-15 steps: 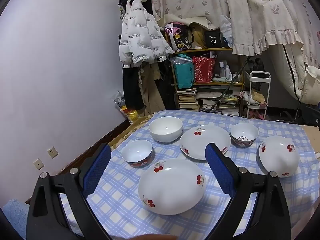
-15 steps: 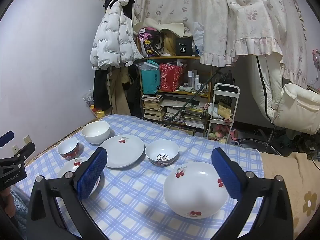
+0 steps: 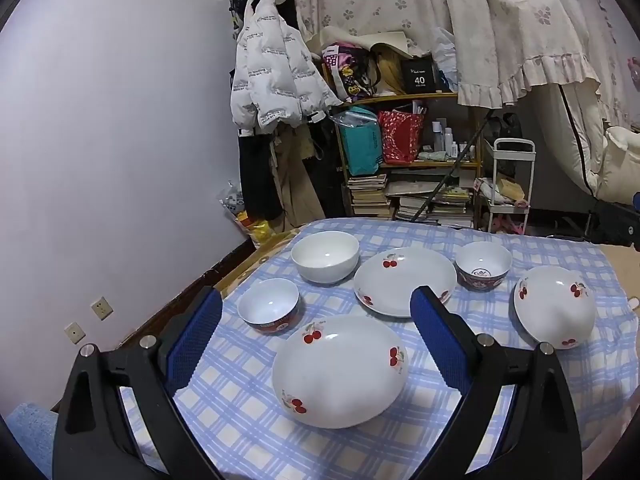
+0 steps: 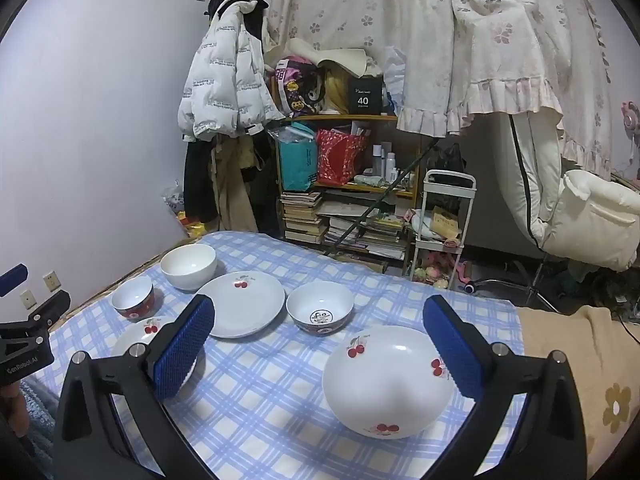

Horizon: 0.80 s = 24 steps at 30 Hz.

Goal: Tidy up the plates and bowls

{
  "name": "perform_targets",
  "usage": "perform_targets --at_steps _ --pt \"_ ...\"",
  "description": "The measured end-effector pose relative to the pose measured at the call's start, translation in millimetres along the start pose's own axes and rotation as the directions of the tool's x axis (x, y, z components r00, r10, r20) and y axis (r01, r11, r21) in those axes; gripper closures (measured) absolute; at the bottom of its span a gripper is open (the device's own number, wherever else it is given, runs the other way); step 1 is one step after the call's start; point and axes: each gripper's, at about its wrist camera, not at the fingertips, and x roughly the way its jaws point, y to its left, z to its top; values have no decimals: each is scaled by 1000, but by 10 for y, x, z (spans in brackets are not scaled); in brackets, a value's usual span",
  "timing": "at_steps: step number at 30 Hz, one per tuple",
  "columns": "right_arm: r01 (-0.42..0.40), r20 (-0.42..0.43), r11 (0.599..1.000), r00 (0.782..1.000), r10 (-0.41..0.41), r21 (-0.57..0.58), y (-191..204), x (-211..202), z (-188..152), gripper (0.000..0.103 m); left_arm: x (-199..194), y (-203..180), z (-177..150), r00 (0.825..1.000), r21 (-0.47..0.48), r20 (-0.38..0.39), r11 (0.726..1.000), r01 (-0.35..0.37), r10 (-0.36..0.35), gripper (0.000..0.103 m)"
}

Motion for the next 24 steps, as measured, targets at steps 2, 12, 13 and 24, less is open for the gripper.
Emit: perform_targets --at_steps 2,12,13,24 --pt "5 -7 1000 1000 -5 -4 -30 1 49 0 -5 -15 -8 1000 6 0 1000 1 -1 9" --pt "2 -6 1000 1000 -2 0 -53 0 43 0 -25 -92 -25 1000 6 0 1000 -2 2 9" --pt "4 -5 1000 1000 -4 -2 -39 8 33 0 -22 -81 -16 1000 8 0 1000 -2 2 9" --pt "4 -5 1000 1000 -4 1 -51 7 36 0 -5 -44 -11 1000 5 -3 1000 2 -2 9"
